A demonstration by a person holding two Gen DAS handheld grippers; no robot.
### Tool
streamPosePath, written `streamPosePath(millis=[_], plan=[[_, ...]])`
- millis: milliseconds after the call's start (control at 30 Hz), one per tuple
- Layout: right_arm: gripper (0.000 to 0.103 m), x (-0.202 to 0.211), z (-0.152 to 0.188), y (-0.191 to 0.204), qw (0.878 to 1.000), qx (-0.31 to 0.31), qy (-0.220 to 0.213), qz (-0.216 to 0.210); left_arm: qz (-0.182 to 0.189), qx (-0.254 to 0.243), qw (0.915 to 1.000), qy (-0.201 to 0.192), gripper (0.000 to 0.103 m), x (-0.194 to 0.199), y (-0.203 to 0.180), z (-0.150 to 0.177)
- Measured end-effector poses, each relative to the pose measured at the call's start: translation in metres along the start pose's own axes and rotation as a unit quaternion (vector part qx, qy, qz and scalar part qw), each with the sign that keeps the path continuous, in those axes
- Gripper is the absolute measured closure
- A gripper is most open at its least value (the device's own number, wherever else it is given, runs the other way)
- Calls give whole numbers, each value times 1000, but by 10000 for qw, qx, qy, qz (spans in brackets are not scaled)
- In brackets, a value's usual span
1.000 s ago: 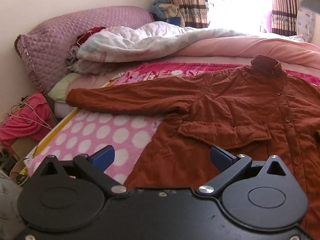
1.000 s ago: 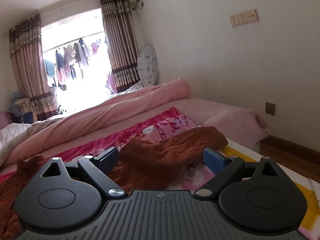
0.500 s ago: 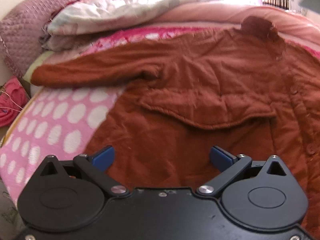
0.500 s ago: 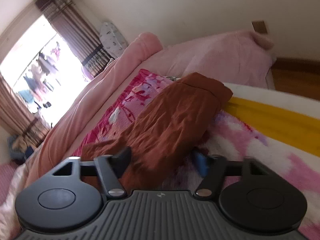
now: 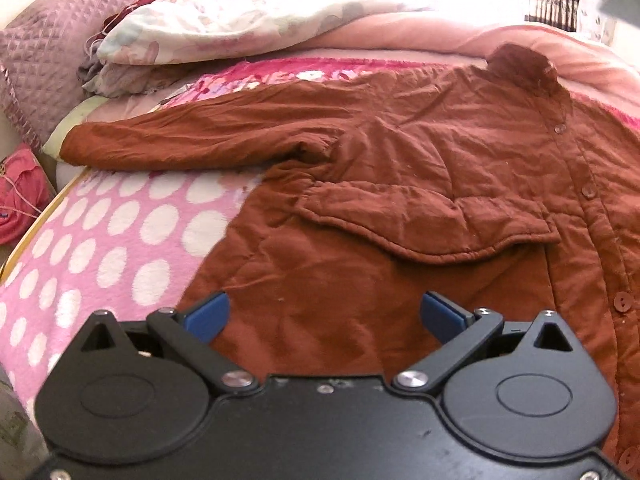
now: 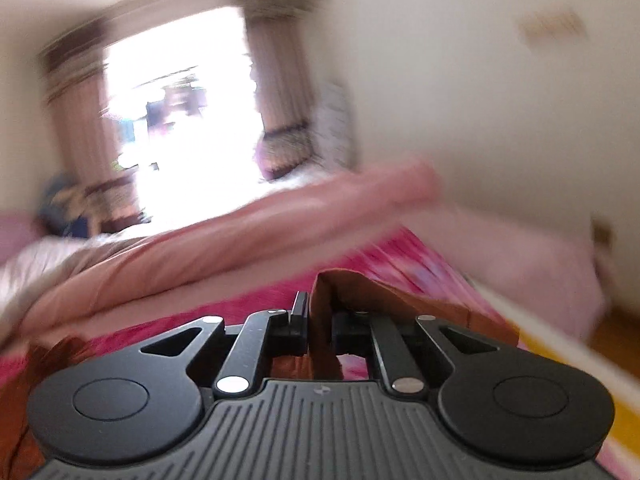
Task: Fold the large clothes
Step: 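Lift the held sleeve with the right gripper and carry it across the jacket front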
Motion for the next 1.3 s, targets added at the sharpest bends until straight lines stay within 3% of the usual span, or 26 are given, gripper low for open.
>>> streamPosePath(millis=[67,167,300,433,500,600,667,767,900,1000,1167,1300], plan=[[93,12,-12,58,9974,659,-133,-244,55,145,9999,-28,0,3,10,-1],[92,34,-3,159,9830,1684,-237,-697,107,334,9994,37,0,4,24,-1],[92,48,51,271,9557,2640,90,-1295,121,485,9987,67,0,5,38,-1],[92,41,118,334,9339,3175,741,-1469,208,357,9991,-6,0,10,42,-1],[86,40,141,349,9243,3369,1018,-1480,258,290,9992,-10,0,14,41,2],[63,46,158,354,9107,3611,1327,-1503,315,268,9991,21,0,11,41,4],[47,59,155,341,9135,3528,1288,-1565,347,296,9989,81,0,8,41,6],[34,78,135,334,9253,3099,1110,-1882,399,303,9987,103,0,7,39,6],[28,90,103,319,9400,2661,869,-1950,416,347,9985,51,0,9,38,6],[28,83,101,338,9367,2763,811,-1992,344,317,9989,23,0,9,38,8],[32,78,138,388,8987,3691,924,-2183,-57,140,9999,50,0,3,53,15],[33,74,163,401,8840,4081,943,-2079,63,379,9988,299,0,-11,70,21]])
Point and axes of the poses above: each gripper's, at about its wrist camera, not at the fingertips, and x roughly against the way its jaws point, y to its left, z to its underside, the point moved 9 cm from there along -x, roughly the way its jaws point, and after that the axes turned 2 degrees about x, right-handed, at the moved point
